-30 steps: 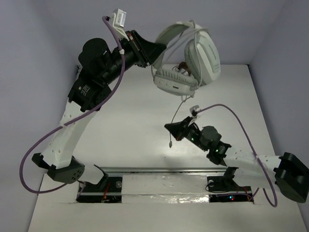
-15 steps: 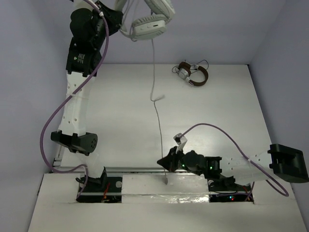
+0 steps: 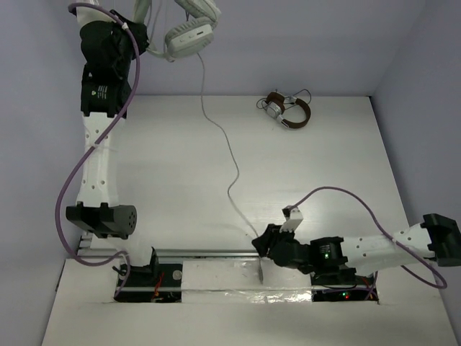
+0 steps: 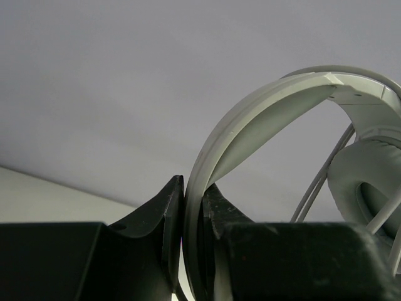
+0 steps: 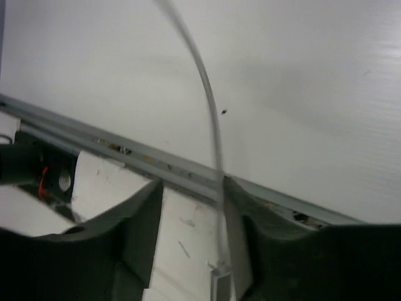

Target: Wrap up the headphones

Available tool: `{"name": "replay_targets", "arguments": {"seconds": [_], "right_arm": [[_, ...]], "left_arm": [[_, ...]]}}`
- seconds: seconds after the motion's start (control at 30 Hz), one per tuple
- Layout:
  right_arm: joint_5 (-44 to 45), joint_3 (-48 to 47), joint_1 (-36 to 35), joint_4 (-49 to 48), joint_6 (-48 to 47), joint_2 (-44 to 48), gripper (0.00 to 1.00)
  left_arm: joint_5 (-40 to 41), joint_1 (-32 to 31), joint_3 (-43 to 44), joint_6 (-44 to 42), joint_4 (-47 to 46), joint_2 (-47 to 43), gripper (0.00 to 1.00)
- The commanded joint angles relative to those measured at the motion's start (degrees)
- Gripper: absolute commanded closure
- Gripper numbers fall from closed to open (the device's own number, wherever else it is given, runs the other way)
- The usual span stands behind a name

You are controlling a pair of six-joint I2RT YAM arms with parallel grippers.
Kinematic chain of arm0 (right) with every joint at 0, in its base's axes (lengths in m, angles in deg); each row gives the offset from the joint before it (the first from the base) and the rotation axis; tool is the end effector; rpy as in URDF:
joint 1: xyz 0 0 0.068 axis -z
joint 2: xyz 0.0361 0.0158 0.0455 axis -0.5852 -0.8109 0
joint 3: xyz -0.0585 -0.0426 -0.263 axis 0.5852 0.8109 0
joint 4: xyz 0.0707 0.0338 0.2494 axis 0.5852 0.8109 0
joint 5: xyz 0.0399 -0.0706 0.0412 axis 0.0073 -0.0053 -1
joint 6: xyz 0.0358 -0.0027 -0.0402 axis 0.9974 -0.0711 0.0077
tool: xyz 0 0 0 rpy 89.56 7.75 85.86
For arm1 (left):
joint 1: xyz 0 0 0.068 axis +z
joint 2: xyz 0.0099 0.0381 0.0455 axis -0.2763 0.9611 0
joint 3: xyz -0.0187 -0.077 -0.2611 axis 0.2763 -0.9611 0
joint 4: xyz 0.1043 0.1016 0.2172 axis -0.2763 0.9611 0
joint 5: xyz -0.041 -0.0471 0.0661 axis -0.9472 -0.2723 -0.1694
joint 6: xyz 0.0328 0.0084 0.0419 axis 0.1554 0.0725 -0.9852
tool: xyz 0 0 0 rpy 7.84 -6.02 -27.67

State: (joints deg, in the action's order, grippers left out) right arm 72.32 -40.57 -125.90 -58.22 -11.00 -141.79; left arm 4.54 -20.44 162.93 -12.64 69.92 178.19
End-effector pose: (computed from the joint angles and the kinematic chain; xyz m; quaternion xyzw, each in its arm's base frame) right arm 0.0228 0.1870 0.1805 -0.0005 0.8697 0.3223 0.3737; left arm 0.3371 -0.0242 0.5791 -0.1598 0.5906 -0.2238 0.7587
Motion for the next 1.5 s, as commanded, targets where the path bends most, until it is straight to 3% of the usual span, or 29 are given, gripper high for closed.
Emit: {"name": "replay_targets", "arguments": {"seconds": [0.0,0.03,0.07,0.13,0.2,0.23,0.27,0.3,0.33,0.4,0.5,0.53,0.57,0.67,0.77,0.93,1.23,1.33,1.47], "right_arm": [[14.32,-6.36,-0.44,12.28,5.11,3.42,0.47],[15.83,-10.12,-0.44,18.15,5.03,4.38,0.31],[16.81,-11.89,-0.44,19.95,1.98,6.48,0.27],[20.06,-15.23,-0.44,24.60,-0.94,9.04,0.20],[21.64,-18.23,-0.44,23.06,-9.88,13.50,0.21],[23.82,-18.50,-0.44,17.73,-13.74,15.18,0.31],[24.80,-17.98,-0.44,13.33,-24.22,16.77,0.43],[24.47,-17.19,0.25,1.71,-31.38,19.57,0.59],[23.77,-16.75,0.96,-3.19,-36.84,20.73,0.89],[21.14,-16.48,3.84,-11.37,-49.07,22.31,0.99],[13.15,-17.44,10.94,-19.75,-57.19,23.03,0.87],[6.95,-17.88,13.42,-20.72,-57.72,21.89,0.80],[3.40,-18.32,16.05,-21.16,-57.99,20.84,0.63],[-8.48,-19.73,24.77,-23.53,-57.12,13.92,0.38],[-13.84,-20.26,30.04,-29.33,-56.59,6.53,0.24],[-24.64,-22.37,37.69,-37.58,-54.48,-2.27,0.19],[-28.88,-22.20,44.54,-51.90,-50.18,-14.84,0.19],[-31.34,-21.49,44.56,-57.18,-48.85,-17.40,0.22],[-32.49,-21.58,44.56,-61.50,-47.80,-21.96,0.35]], "left_arm": [[-5.90,-1.30,-6.10,3.49,-11.43,-8.15,1.00],[-5.99,-2.87,-6.82,2.88,-11.53,-8.76,1.00],[-4.86,-3.59,-7.18,2.09,-10.75,-9.82,1.00],[-4.59,-4.91,-9.63,1.30,-11.00,-11.23,1.00],[-4.68,-6.49,-12.44,1.12,-11.09,-13.25,1.00],[-4.50,-7.19,-13.59,0.94,-11.18,-14.04,1.00],[-4.33,-8.85,-15.25,0.86,-12.05,-15.70,1.00],[-4.15,-9.91,-18.31,0.68,-12.23,-16.50,1.00],[-3.80,-11.05,-19.82,0.59,-12.23,-17.20,1.00],[-3.53,-14.13,-24.29,0.42,-13.02,-19.49,1.00],[-3.53,-17.03,-28.35,1.03,-13.38,-21.86,1.00],[-3.53,-17.65,-29.06,1.12,-13.46,-22.39,1.00],[-1.71,-18.35,-29.85,1.12,-13.98,-23.53,1.00],[-1.86,-20.64,-31.79,1.56,-14.08,-24.94,1.00],[-2.39,-22.31,-33.11,2.17,-14.25,-26.43,1.00],[-4.67,-24.33,-36.44,3.31,-14.96,-28.37,1.00],[-10.47,-26.88,-44.27,6.92,-17.50,-33.64,1.00],[-11.09,-28.12,-45.85,7.36,-17.59,-34.96,1.00],[-14.24,-28.73,-47.96,9.20,-19.17,-36.10,1.00]]}}
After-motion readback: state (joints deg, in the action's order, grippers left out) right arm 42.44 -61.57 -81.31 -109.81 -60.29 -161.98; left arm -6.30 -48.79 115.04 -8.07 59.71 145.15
